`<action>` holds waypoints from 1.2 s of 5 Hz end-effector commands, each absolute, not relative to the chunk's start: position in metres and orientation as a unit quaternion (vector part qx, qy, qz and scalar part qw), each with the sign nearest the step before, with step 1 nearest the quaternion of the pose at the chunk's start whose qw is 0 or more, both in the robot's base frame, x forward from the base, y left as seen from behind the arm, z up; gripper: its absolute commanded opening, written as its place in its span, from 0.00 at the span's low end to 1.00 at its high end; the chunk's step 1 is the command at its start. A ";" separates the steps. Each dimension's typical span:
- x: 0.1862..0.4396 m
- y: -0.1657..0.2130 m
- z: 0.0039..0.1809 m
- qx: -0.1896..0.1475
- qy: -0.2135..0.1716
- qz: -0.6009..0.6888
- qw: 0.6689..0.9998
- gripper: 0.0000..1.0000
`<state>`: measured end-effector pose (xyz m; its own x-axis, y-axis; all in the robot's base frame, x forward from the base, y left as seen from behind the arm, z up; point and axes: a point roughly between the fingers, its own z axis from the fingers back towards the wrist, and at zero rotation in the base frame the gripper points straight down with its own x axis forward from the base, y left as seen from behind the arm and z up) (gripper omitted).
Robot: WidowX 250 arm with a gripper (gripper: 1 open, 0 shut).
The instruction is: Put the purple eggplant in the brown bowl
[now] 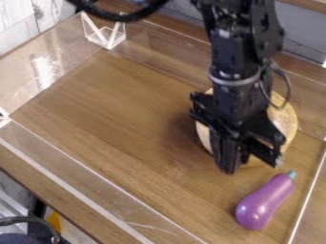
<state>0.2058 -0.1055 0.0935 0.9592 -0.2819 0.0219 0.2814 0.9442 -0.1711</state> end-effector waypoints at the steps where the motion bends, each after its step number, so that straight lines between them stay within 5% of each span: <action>1: 0.205 -0.114 0.099 -0.094 -0.020 -0.146 0.985 0.00; 6: 0.200 -0.140 0.069 -0.081 0.025 -0.153 0.985 0.00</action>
